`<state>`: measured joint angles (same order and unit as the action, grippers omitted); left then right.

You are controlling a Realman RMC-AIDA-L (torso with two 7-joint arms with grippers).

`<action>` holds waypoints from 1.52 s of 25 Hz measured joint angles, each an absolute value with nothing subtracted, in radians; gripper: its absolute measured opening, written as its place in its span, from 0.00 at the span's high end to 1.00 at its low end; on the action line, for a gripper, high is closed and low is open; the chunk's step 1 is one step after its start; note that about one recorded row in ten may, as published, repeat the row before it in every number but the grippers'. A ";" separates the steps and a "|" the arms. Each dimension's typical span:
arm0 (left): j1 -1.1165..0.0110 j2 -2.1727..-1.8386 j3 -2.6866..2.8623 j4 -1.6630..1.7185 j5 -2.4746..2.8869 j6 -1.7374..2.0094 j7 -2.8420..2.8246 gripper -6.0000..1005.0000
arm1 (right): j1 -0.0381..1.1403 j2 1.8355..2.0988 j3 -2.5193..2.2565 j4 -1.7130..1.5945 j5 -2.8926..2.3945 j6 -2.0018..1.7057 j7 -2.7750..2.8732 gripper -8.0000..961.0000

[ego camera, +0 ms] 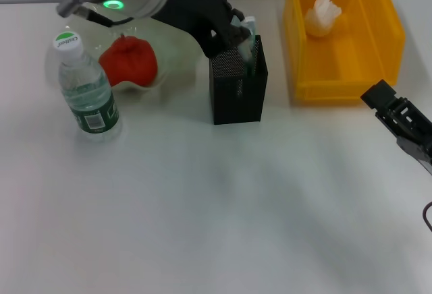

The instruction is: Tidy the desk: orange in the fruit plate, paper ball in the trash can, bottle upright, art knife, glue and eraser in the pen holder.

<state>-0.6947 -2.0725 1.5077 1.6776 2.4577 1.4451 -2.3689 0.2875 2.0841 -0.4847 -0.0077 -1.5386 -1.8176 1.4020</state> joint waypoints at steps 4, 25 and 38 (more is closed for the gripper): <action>-0.738 -2.077 1.560 1.616 2.508 1.428 -2.378 0.76 | 0.287 2.083 -0.485 -0.009 -1.539 -1.818 1.402 0.40; -0.758 -2.078 1.592 1.578 2.529 1.383 -2.425 0.58 | 0.295 2.083 -0.485 -0.011 -1.546 -1.802 1.400 0.38; -0.568 -2.072 1.401 1.515 1.974 1.260 -2.135 0.45 | 0.259 2.082 -0.483 -0.109 -1.549 -1.822 1.371 0.37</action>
<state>-0.5676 -2.0722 1.4012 1.5148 1.9738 1.2597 -2.1351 0.2590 2.0818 -0.4826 -0.1094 -1.5485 -1.8224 1.3714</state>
